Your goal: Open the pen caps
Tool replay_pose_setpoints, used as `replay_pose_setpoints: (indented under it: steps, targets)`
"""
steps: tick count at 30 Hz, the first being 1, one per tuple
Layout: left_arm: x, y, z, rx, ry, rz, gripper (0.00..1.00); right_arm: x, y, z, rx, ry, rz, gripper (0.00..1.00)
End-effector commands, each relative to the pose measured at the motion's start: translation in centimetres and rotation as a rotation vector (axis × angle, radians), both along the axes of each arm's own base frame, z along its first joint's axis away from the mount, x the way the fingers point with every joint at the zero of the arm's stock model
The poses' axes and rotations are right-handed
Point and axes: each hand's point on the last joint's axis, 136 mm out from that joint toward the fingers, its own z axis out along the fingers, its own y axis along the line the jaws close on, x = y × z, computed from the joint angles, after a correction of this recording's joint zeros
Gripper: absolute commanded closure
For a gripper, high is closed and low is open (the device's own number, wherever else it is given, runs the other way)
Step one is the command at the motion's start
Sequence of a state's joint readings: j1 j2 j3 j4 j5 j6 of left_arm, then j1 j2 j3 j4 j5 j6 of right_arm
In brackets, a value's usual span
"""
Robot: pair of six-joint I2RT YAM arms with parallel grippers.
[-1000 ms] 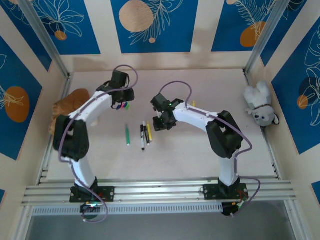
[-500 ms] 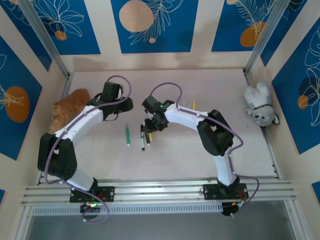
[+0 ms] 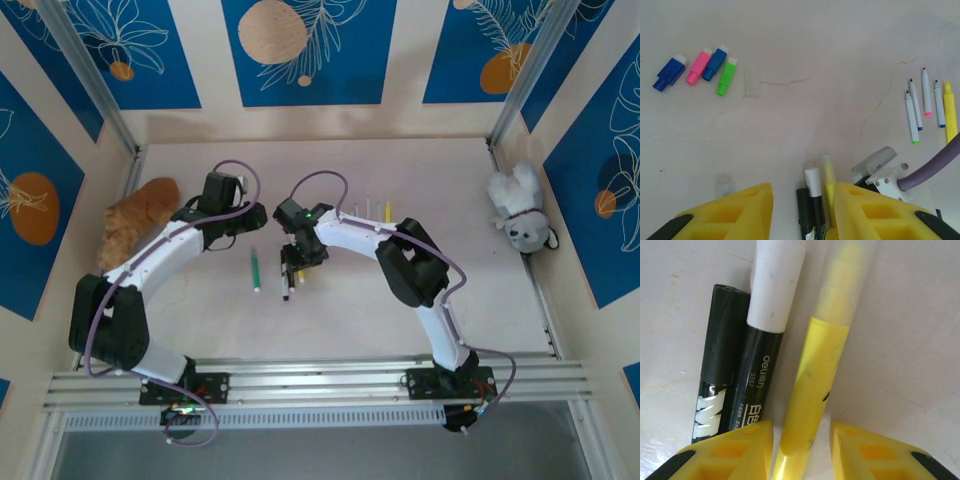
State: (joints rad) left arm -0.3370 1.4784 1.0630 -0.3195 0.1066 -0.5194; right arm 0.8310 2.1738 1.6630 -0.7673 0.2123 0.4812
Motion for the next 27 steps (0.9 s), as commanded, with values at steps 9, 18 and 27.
replay_pose_setpoints:
  steps: [9,18,27]
  targets:
    - [0.3,-1.2,-0.1,-0.052,-0.013,-0.02,0.64,-0.7,-2.1,-3.4,-0.206,0.055,-0.014,0.78]
    - [0.3,-1.5,-0.1,-0.073,-0.01,-0.026,0.65,-2.0,-2.9,-4.2,-0.186,0.093,-0.025,1.0]
    - [-0.6,-3.9,-0.8,-0.172,0.022,-0.076,0.72,-1.1,-2.8,4.1,0.099,-0.067,-0.025,1.0]
